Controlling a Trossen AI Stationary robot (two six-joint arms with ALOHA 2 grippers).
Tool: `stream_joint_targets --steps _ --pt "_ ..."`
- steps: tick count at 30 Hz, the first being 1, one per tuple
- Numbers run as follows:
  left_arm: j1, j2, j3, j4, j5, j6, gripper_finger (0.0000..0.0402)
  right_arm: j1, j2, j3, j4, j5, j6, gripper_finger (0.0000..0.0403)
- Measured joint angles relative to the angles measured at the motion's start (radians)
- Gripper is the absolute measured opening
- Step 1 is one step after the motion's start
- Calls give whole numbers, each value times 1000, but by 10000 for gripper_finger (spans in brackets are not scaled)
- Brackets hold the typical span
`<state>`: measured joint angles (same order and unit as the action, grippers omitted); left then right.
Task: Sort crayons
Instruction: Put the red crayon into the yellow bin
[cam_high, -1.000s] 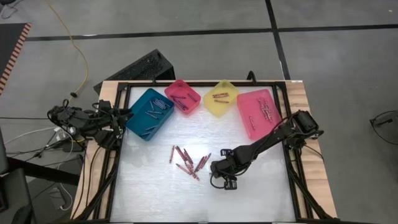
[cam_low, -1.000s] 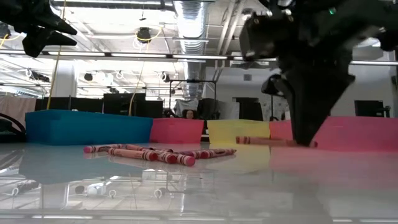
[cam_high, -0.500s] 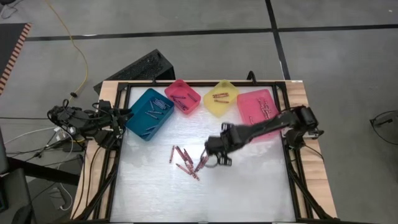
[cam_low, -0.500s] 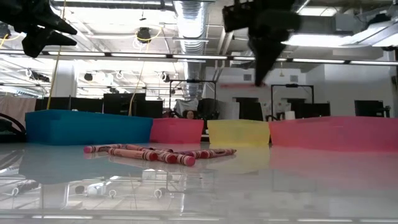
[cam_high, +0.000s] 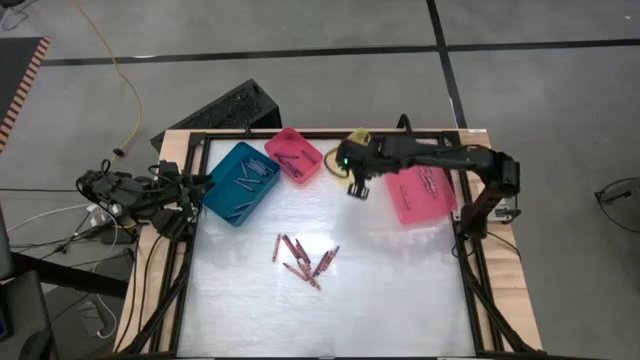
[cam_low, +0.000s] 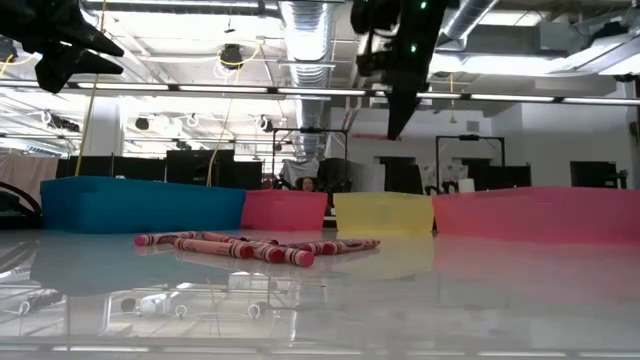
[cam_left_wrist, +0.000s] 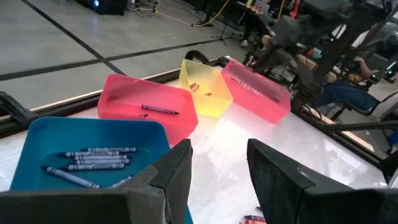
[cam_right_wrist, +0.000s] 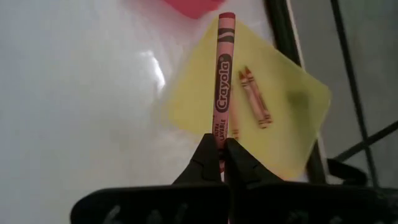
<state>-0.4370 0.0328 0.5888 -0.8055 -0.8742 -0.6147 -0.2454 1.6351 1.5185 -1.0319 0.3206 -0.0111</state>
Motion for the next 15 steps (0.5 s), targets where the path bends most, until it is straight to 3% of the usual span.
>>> stream_joint_targets --steps 3,9,15 --pt "0 0 0 -1 0 0 145 -65 16 -5 30 -12 -107 0" --pt "0 0 0 -9 -1 0 145 -205 69 -9 90 -178 -309 0" --pt "0 0 0 -15 -12 0 145 -302 127 -9 128 -249 -396 0"
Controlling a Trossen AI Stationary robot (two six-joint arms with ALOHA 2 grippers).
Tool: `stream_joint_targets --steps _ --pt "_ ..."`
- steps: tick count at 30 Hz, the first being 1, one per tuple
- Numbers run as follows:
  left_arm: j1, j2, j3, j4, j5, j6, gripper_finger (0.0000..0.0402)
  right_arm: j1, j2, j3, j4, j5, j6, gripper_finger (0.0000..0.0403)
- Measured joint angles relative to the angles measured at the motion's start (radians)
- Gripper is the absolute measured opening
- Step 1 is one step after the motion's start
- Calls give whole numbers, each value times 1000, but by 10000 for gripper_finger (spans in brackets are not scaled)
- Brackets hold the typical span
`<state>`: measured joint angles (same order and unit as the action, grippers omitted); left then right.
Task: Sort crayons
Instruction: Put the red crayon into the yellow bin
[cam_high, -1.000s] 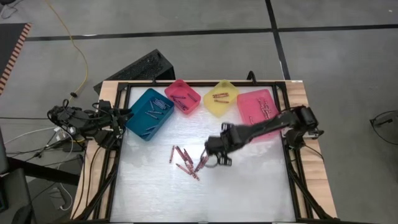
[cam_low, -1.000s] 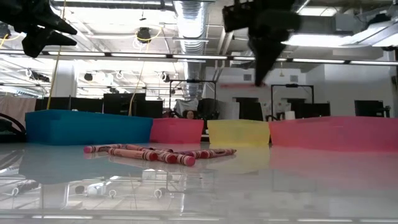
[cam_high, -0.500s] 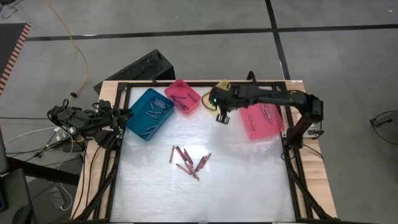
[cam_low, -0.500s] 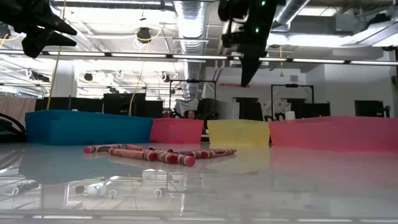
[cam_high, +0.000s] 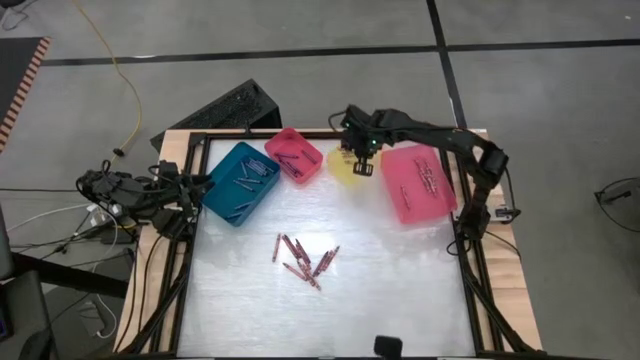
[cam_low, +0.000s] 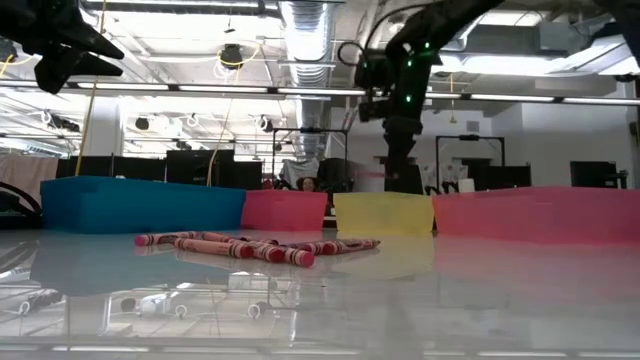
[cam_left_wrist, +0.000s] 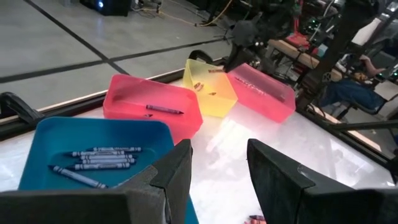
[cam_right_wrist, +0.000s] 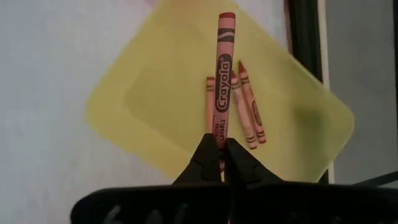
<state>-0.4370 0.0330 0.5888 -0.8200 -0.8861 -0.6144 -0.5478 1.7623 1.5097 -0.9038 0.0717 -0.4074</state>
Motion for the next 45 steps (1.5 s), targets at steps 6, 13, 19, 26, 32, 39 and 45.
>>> stream_joint_targets --steps 6,13,19,26,32,39,45 --pt "0 0 0 0 -37 0 145 -45 75 0 -6 -21 -46 13" --pt "0 0 0 1 -42 -1 145 -39 125 0 -4 -9 -68 89" --pt "0 0 0 2 -42 -1 145 -16 92 11 -13 3 -58 139" --pt "0 0 0 2 6 -12 145 116 -13 78 -30 -92 23 140" --pt "0 0 0 2 82 -34 145 325 -65 83 36 -173 131 133" --pt "0 0 0 2 115 -21 145 574 19 77 148 -120 164 133" --pt "0 0 0 2 122 1 145 672 98 76 182 -43 179 133"
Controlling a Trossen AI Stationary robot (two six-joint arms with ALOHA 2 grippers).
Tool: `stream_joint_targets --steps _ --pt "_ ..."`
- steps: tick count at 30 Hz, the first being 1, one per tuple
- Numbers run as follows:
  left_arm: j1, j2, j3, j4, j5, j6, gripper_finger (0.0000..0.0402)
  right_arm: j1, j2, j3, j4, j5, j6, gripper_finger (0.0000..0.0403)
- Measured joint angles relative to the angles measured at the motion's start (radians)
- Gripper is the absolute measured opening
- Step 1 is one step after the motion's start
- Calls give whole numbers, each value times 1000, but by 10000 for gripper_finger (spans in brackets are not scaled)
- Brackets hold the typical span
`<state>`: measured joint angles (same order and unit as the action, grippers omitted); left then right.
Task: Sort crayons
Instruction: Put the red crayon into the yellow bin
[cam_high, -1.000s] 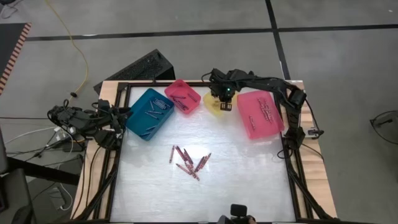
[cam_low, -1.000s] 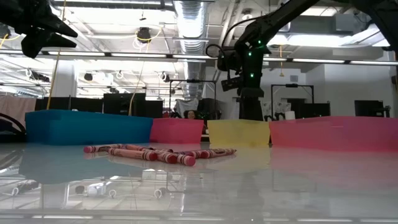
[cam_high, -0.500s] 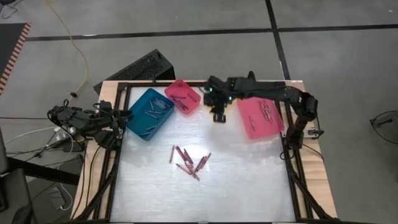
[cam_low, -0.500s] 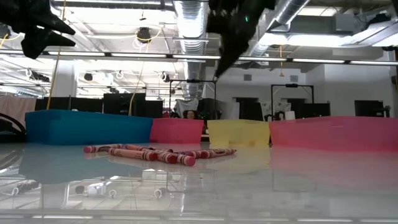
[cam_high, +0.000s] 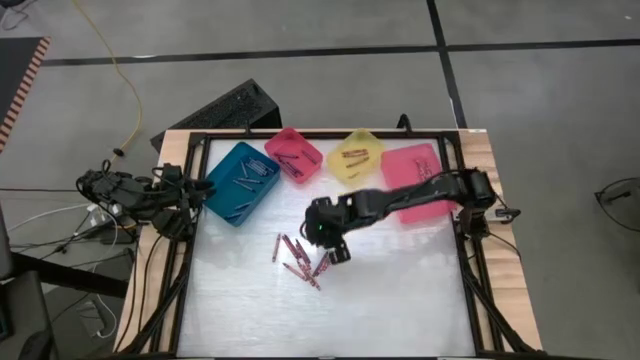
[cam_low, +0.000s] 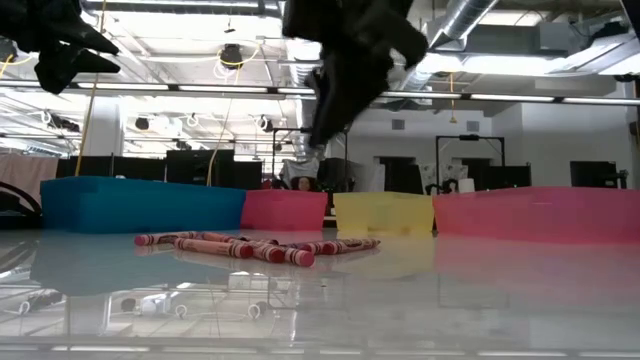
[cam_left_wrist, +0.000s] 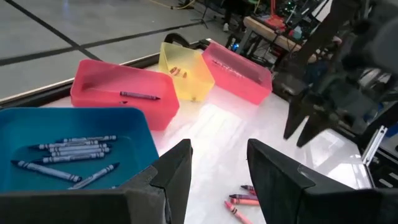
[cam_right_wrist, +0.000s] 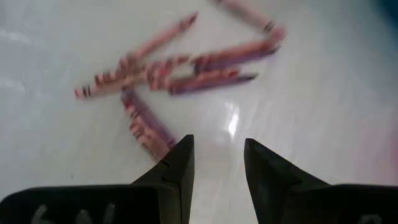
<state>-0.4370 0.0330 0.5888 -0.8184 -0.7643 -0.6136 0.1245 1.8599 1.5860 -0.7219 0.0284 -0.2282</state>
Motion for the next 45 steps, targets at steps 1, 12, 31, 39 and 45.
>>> stream_joint_targets --steps 1,12,31,39,45 --pt "0 0 0 0 0 4 145 9 14 0 -9 7 2 133" --pt "0 0 0 1 -27 27 145 -20 1 -2 -218 132 74 133" --pt "0 0 0 9 -113 105 145 -419 -283 0 -398 261 37 132" --pt "0 0 5 35 -162 106 145 -554 -209 0 -329 78 -157 132" --pt "0 0 5 68 -187 134 145 -623 -149 0 -288 17 -221 132"
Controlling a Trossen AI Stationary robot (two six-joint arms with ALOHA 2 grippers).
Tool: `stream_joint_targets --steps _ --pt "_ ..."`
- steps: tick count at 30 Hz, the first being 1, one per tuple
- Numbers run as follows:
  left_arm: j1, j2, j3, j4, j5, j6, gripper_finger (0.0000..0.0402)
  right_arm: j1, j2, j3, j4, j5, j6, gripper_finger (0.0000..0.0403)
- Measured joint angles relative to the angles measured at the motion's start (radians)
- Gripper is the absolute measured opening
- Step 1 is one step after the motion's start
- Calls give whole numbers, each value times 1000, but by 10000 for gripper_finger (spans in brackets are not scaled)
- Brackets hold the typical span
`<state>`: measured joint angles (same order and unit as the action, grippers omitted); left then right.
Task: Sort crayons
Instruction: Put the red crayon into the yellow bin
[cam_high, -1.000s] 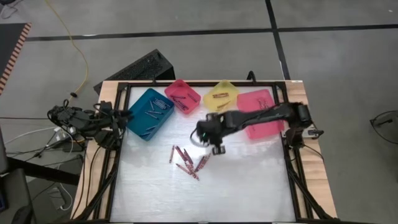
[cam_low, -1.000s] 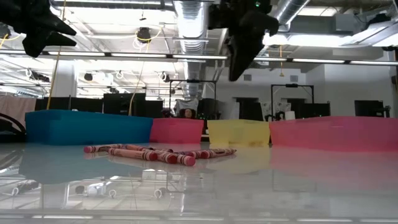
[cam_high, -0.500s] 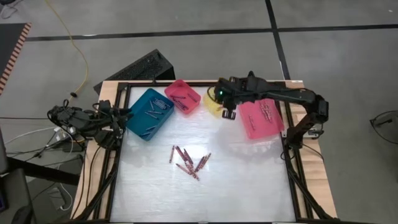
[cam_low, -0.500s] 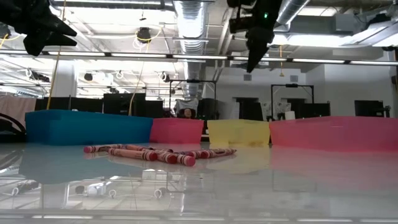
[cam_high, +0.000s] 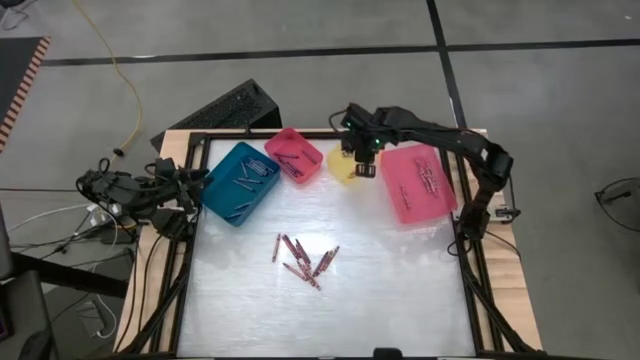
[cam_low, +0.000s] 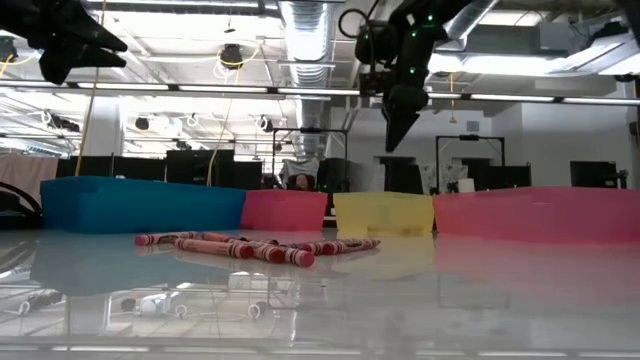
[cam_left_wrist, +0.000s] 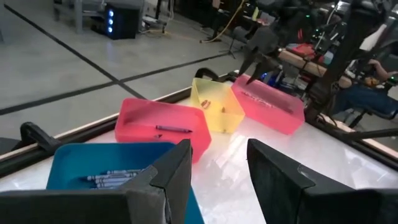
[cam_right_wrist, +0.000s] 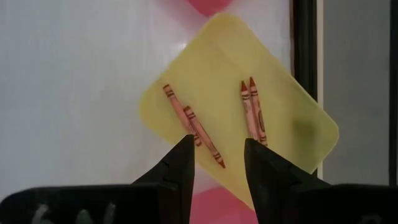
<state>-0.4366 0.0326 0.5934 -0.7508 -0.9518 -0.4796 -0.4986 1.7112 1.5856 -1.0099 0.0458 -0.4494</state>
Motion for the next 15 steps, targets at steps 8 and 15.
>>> stream_joint_targets --steps 8,15 --pt "0 0 0 29 -7 33 145 8 3 0 7 -82 -31 132" --pt "0 0 1 99 41 103 145 159 9 0 77 -331 49 132"
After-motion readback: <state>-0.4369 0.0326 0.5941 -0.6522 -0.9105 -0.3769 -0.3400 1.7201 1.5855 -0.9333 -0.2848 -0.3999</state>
